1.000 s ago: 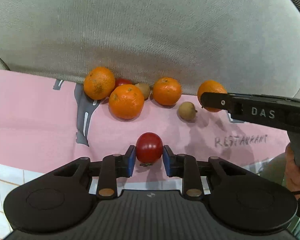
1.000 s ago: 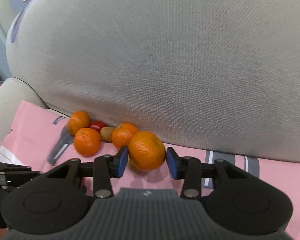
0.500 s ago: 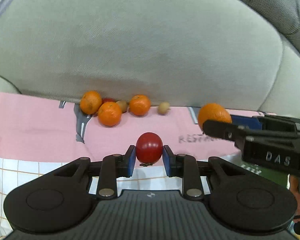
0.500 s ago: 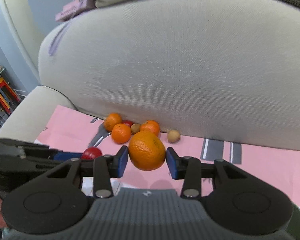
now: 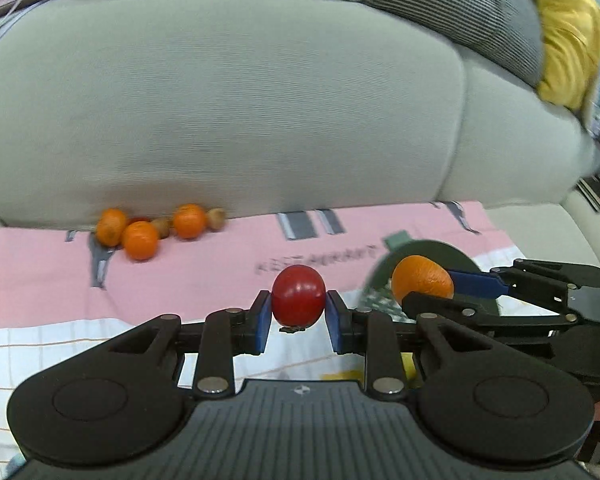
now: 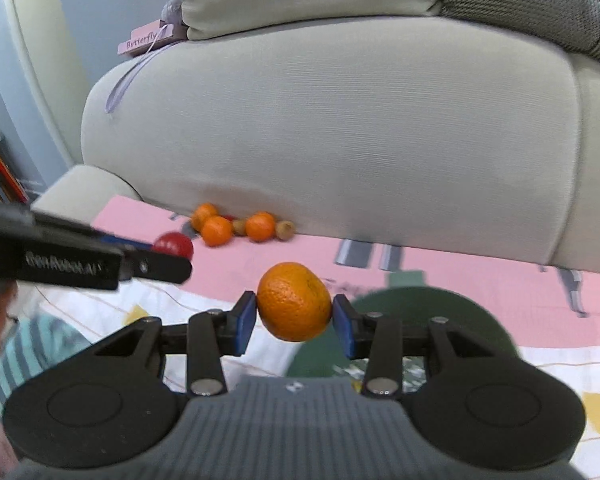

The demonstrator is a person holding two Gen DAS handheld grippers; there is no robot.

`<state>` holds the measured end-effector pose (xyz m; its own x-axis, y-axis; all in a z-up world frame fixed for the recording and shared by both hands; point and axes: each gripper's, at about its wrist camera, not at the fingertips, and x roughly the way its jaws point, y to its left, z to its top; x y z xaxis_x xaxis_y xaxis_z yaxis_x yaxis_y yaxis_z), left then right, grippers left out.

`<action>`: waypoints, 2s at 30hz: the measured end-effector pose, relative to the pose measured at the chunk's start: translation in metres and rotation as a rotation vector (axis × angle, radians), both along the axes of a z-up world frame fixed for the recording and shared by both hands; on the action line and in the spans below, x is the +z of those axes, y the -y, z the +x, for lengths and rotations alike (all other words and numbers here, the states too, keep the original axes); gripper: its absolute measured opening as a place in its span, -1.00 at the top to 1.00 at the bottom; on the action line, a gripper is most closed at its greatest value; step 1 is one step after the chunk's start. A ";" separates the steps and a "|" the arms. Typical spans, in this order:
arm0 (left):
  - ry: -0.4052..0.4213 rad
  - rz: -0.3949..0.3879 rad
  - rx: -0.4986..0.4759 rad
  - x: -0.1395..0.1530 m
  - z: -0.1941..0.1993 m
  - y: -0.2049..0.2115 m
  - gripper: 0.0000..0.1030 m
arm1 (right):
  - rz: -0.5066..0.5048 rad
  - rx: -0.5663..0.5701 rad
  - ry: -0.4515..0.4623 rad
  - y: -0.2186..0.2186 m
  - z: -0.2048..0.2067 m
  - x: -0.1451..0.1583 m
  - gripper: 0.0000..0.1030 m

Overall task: Organize fruits
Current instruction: 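Lift the tomato and tangerine and carry both over the green colander, then open both tools to drop the tomato and tangerine into the colander, then withdraw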

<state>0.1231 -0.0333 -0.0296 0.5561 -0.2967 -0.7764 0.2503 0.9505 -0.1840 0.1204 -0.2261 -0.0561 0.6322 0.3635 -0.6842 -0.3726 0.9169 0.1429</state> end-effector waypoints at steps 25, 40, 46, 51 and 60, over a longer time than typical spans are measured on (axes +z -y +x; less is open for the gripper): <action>-0.126 0.149 -0.266 -0.054 0.020 0.123 0.39 | -0.146 -0.032 -0.037 0.073 -0.012 -0.057 0.25; -0.219 0.274 -0.316 -0.091 0.059 0.145 0.39 | -0.192 0.111 -0.093 0.055 0.024 -0.095 0.25; -0.239 0.301 -0.337 -0.096 0.066 0.149 0.39 | -0.161 0.120 -0.115 0.058 0.037 -0.103 0.25; -0.259 0.300 -0.339 -0.100 0.071 0.148 0.38 | -0.123 0.128 -0.146 0.061 0.047 -0.111 0.25; -0.267 0.303 -0.335 -0.105 0.074 0.147 0.38 | -0.098 0.124 -0.170 0.066 0.056 -0.115 0.19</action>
